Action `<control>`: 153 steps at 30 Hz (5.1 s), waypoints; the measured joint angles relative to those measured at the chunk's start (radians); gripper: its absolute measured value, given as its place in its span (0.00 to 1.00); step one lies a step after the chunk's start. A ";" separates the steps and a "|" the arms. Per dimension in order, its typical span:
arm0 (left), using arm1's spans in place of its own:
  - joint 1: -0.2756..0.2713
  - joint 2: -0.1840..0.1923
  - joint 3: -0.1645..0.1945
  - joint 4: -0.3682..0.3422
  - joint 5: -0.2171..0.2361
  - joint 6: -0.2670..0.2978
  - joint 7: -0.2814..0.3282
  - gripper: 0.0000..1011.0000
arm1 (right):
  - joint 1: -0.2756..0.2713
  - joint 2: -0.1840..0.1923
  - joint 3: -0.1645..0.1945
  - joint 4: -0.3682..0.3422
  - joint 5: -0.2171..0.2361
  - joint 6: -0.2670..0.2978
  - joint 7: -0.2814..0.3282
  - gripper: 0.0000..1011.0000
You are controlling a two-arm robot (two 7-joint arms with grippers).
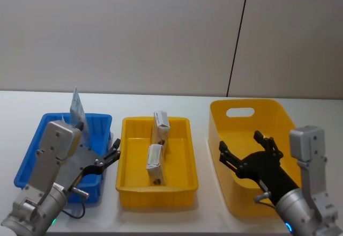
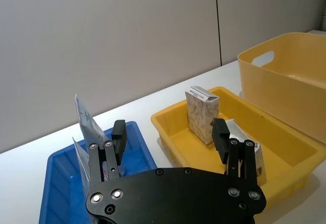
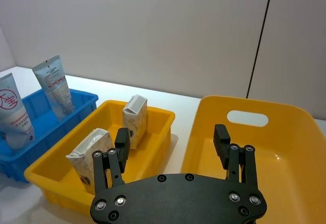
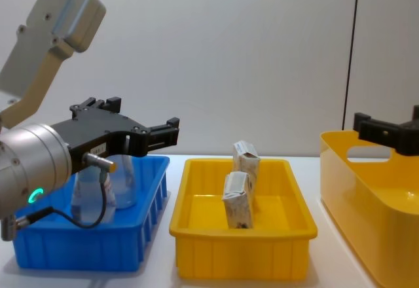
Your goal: Bimanual collaborative sorting of washing and personal care products
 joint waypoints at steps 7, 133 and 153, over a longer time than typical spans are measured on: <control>0.000 0.000 0.000 0.000 0.000 0.000 0.000 0.99 | 0.069 -0.024 -0.024 0.053 -0.009 0.053 0.010 0.99; 0.000 0.000 0.000 0.000 0.000 0.000 0.000 0.99 | 0.447 -0.374 -0.130 0.292 -0.207 0.661 -0.218 0.37; 0.000 0.000 0.000 0.000 0.000 0.000 0.000 0.99 | 0.304 -0.295 -0.004 0.029 -0.268 0.631 -0.325 0.37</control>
